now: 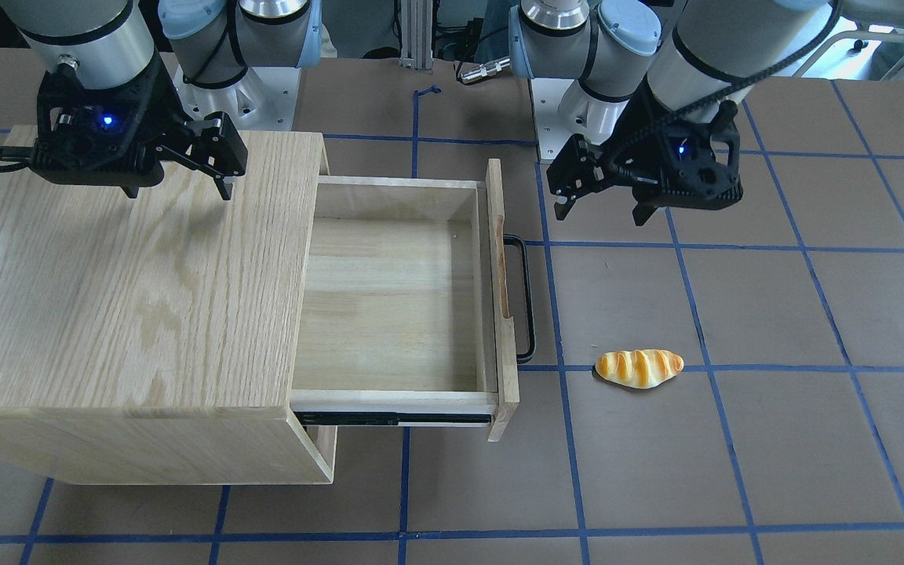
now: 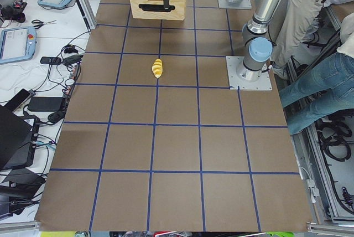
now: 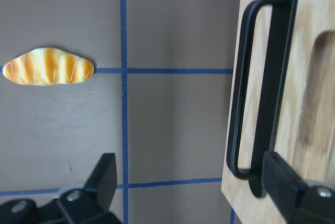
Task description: Open upper drawer
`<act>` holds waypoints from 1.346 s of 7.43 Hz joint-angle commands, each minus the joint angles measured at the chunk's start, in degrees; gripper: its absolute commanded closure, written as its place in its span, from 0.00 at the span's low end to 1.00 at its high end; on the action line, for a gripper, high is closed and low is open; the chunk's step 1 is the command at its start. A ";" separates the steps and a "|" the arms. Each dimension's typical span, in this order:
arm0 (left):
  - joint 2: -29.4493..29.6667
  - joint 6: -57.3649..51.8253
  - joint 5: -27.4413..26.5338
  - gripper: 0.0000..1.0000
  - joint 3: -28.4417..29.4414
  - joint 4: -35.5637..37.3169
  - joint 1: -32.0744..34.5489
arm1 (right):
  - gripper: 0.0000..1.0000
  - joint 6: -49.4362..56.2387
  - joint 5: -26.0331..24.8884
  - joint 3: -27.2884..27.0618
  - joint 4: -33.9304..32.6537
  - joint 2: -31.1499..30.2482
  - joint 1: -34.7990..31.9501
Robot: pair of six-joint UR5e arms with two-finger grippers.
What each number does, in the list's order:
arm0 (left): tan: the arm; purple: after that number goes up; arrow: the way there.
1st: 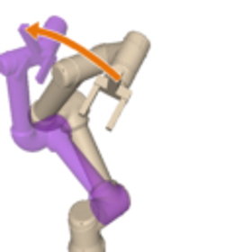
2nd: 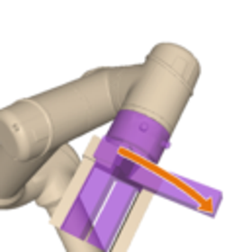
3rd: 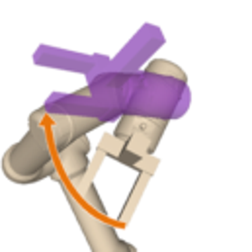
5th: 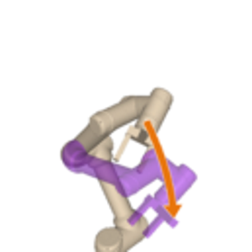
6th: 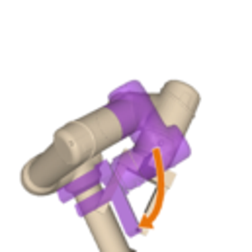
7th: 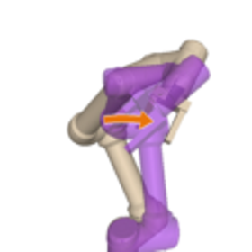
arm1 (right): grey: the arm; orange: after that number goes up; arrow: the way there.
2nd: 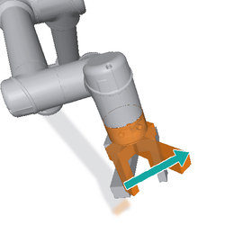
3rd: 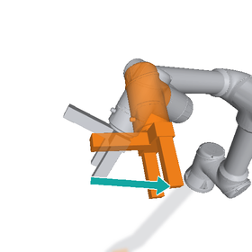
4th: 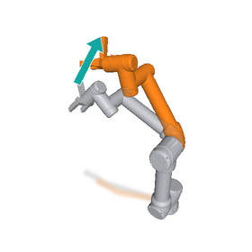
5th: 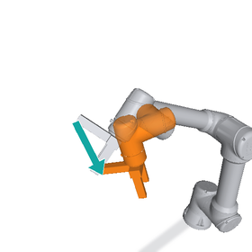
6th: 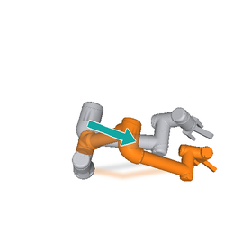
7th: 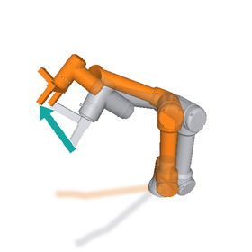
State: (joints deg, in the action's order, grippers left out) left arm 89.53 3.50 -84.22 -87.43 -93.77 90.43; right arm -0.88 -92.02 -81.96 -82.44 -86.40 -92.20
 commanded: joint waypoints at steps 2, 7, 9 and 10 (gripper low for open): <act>-3.66 -0.24 -6.79 0.00 -0.11 -2.56 0.63 | 0.00 0.00 0.00 -0.04 0.00 0.00 0.00; -1.12 0.10 -5.52 0.00 -0.20 4.65 0.71 | 0.00 0.00 0.00 0.04 0.00 0.00 0.00; -1.02 -0.16 -5.69 0.00 -0.29 4.30 0.80 | 0.00 0.00 0.00 0.04 0.00 0.00 0.00; -1.11 -0.16 -5.95 0.00 -0.90 4.30 0.80 | 0.00 0.00 0.00 0.04 0.00 0.00 0.00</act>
State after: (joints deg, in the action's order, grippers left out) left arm 88.43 3.46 -89.95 -87.82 -89.46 91.20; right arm -0.88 -92.02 -81.92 -82.44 -86.40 -92.20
